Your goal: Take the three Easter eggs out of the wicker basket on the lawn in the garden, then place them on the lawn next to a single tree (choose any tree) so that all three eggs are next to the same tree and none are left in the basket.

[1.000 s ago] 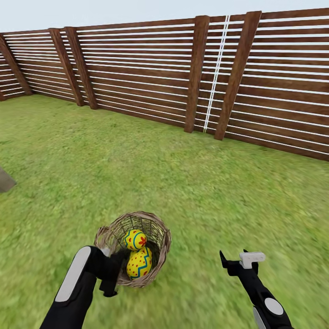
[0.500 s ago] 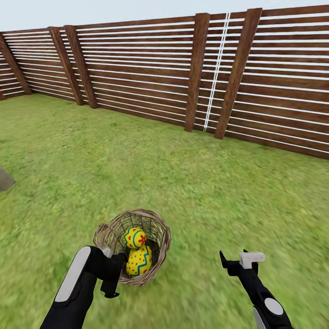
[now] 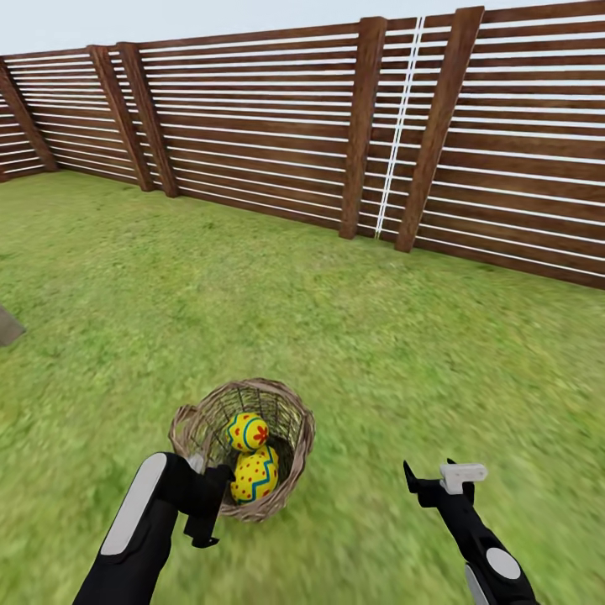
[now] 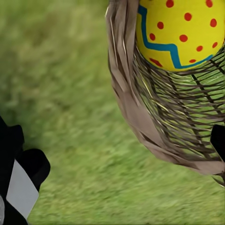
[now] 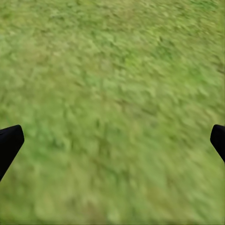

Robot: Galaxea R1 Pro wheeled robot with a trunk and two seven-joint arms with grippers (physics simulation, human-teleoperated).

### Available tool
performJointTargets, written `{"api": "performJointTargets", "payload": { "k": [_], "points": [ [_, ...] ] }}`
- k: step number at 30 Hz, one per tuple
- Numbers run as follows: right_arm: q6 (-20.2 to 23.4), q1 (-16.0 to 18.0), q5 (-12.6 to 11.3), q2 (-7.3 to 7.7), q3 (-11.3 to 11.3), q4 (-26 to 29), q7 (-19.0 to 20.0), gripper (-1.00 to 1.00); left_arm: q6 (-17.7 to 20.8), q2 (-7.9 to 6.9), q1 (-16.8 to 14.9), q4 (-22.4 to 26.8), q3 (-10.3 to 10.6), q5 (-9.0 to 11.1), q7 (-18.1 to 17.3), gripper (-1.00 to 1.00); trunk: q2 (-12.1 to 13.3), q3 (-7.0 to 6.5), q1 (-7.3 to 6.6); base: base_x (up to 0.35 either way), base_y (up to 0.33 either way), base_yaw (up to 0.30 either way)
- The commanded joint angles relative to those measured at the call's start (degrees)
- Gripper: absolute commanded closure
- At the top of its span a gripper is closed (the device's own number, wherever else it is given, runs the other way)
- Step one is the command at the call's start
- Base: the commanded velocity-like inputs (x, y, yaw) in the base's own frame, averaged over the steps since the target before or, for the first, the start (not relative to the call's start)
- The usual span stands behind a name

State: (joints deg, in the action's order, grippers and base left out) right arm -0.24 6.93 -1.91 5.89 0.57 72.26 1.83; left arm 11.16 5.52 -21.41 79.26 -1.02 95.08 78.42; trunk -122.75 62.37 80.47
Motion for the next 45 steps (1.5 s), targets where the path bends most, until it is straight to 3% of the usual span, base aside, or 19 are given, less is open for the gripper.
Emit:
{"api": "performJointTargets", "payload": {
  "k": [1,14,19,34,45],
  "points": [
    [0.0,0.0,-0.2,0.00,0.0,0.0,0.2,-1.00,0.7,0.01,0.0,0.0,-0.1,0.0,0.3,-1.00,-0.4,0.23,0.22,0.000,0.000,0.000],
    [-0.1,0.0,-0.2,0.00,0.1,0.1,0.2,-1.00,2.5,0.22,0.0,0.1,0.0,0.0,-2.3,-1.00,-5.6,2.56,3.07,0.000,0.000,0.000],
    [-0.1,0.0,-0.2,0.06,0.1,0.1,0.2,-1.00,2.6,0.19,0.0,0.0,0.5,0.0,-5.3,-1.00,-7.7,3.46,4.17,0.000,0.000,0.000],
    [-0.1,0.0,-0.2,0.08,0.1,0.1,0.2,-1.00,2.3,0.09,0.0,0.0,1.5,0.1,-5.7,-1.00,-13.7,6.15,7.46,0.000,0.000,0.000],
    [-0.1,0.0,-0.2,0.03,0.1,0.1,0.2,-1.00,2.0,0.28,0.0,0.0,1.4,0.3,-9.1,-1.00,-18.1,8.13,9.88,0.000,0.000,0.000]
  ]
}}
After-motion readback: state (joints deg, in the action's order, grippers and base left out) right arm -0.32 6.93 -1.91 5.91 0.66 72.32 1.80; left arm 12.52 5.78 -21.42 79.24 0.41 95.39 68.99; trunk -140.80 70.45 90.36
